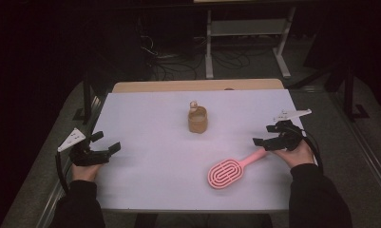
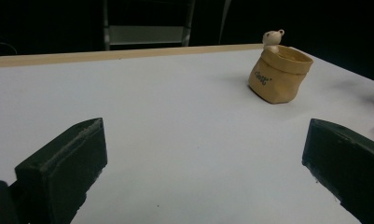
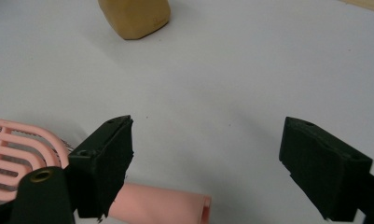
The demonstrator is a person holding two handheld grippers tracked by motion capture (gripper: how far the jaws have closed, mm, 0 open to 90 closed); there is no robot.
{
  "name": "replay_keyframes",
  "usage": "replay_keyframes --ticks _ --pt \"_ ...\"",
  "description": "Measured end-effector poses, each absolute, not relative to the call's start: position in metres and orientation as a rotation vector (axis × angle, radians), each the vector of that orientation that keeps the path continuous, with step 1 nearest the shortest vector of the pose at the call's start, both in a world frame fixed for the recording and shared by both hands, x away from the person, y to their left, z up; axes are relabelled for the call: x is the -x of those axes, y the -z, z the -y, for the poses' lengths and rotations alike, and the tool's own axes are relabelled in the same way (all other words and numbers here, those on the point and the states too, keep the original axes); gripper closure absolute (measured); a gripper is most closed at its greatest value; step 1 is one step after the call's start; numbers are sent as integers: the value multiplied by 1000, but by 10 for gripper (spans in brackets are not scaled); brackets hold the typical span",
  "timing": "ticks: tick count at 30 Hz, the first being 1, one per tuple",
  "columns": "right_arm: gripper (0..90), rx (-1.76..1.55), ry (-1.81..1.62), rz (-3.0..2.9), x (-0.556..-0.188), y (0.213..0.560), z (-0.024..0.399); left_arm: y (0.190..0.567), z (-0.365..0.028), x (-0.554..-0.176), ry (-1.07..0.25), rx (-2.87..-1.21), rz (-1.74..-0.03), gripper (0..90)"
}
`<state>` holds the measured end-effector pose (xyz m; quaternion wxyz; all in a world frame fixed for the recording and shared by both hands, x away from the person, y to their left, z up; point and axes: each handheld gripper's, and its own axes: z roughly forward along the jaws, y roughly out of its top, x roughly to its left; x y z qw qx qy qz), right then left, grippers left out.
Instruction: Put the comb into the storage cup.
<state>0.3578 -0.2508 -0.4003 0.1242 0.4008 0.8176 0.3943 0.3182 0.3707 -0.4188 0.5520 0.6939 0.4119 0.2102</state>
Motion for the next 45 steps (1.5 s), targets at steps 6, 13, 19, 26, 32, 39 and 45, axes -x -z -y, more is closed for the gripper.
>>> replay_keyframes --ticks 6,13,19,26,32,39,45 --pt "210 -1173 -1145 -2409 -360 404 248 419 -371 -319 -497 -1645 -973 0" --pt "286 -1177 -1114 -2437 -362 410 243 419 -371 -319 -497 -1646 -975 0" --pt "335 -1173 -1080 -2468 -363 416 238 419 -371 -319 -495 -1646 -975 0" --pt "456 -1170 -1015 -2490 -363 422 232 420 -371 -319 -497 -1644 -980 0" --pt "550 -1170 -990 -2504 -361 425 229 420 -371 -319 -495 -1646 -982 0" --pt "708 -1156 -935 -2523 -358 431 225 420 -371 -320 -492 -1651 -982 0" --pt "770 -1145 -918 -2532 -352 431 227 420 -371 -319 -493 -1651 -985 0"
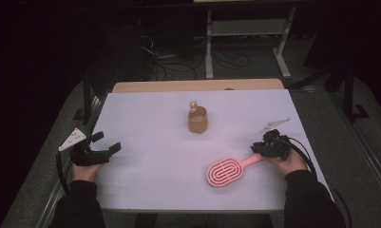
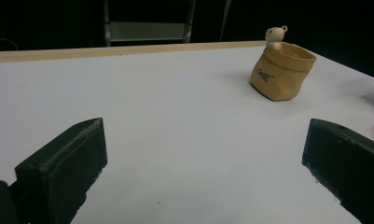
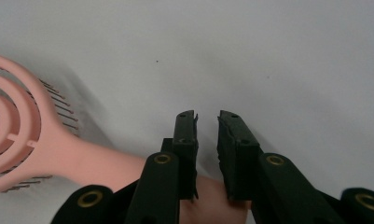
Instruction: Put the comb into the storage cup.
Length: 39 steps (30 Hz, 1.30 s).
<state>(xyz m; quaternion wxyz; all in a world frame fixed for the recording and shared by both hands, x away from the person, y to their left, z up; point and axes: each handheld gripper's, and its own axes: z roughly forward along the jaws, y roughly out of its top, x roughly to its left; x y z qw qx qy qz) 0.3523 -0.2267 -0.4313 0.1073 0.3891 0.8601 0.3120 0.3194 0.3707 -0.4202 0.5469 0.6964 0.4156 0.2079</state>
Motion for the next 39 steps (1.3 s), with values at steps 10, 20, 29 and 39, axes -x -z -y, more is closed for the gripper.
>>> replay_keyframes --ticks 10,20,29,39 --pt "827 -1159 -909 -2561 -349 435 231 420 -371 -319 -492 -1650 -987 0" --pt "860 -1168 -905 -2576 -343 436 234 421 -369 -320 -490 -1664 -978 0" --pt "880 -1171 -884 -2601 -336 436 234 421 -368 -321 -485 -1666 -975 0" --pt "871 -1201 -871 -2604 -325 438 242 422 -366 -320 -481 -1685 -969 0"
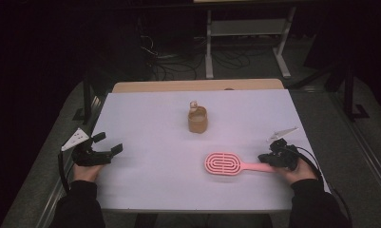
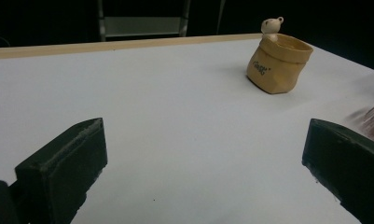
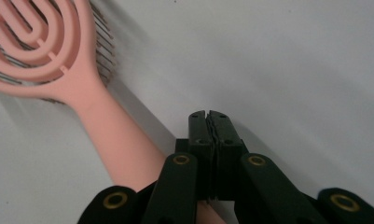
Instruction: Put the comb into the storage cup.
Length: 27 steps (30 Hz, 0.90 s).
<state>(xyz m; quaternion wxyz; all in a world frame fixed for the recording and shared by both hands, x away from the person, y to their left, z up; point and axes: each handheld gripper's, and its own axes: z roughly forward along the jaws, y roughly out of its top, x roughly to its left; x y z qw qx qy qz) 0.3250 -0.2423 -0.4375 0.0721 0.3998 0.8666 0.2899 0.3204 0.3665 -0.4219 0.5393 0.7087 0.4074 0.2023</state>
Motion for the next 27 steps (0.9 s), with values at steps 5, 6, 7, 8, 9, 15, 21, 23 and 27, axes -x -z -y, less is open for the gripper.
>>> replay_keyframes --ticks 5,6,7,8,9,15,21,23,27 --pt "881 -1219 -891 -2599 -322 437 247 422 -367 -320 -480 -1688 -969 0" --pt "881 -1222 -894 -2601 -321 437 247 422 -367 -320 -480 -1687 -969 0" --pt "883 -1220 -897 -2605 -320 437 247 422 -367 -320 -480 -1687 -969 0" --pt "885 -1220 -899 -2611 -319 436 248 422 -367 -320 -480 -1687 -969 0" --pt "885 -1220 -899 -2611 -319 436 248 422 -367 -320 -480 -1687 -969 0" --pt "886 -1221 -906 -2634 -317 436 249 422 -367 -320 -480 -1688 -969 0" --pt "886 -1224 -906 -2642 -314 435 251 422 -367 -320 -481 -1686 -968 0" --pt "887 -1226 -909 -2645 -312 435 251 421 -368 -320 -482 -1685 -970 0" --pt "887 -1230 -915 -2639 -309 434 253 422 -368 -320 -482 -1685 -969 0"
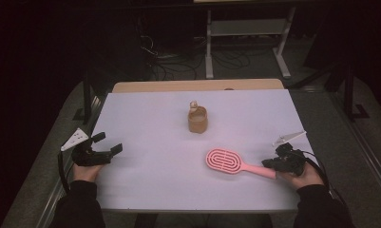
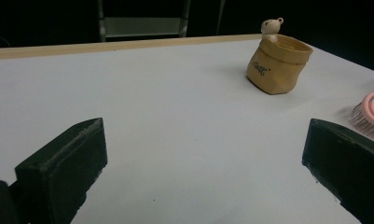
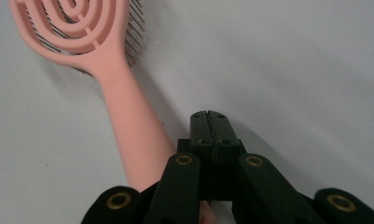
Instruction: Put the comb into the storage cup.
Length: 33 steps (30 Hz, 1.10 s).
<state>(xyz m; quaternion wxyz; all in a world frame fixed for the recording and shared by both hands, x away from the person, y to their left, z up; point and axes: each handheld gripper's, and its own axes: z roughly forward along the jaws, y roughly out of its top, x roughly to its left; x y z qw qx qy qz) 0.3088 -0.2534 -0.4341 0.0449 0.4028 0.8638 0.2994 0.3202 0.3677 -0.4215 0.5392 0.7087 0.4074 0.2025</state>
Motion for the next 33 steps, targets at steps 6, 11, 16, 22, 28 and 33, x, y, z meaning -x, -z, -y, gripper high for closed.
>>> replay_keyframes --ticks 6,11,16,22,28,33 --pt "886 -1225 -941 -2613 -304 429 259 422 -368 -320 -481 -1686 -970 0" --pt "885 -1202 -972 -2589 -300 421 260 422 -367 -321 -479 -1688 -968 0" --pt "885 -1162 -980 -2584 -298 413 260 422 -366 -320 -487 -1690 -965 0" --pt "881 -1122 -959 -2595 -298 407 256 421 -366 -319 -492 -1682 -963 0" --pt "814 -1065 -954 -2607 -299 394 252 422 -366 -319 -490 -1686 -966 0" --pt "674 -991 -907 -2667 -303 385 242 422 -366 -318 -490 -1680 -968 0"
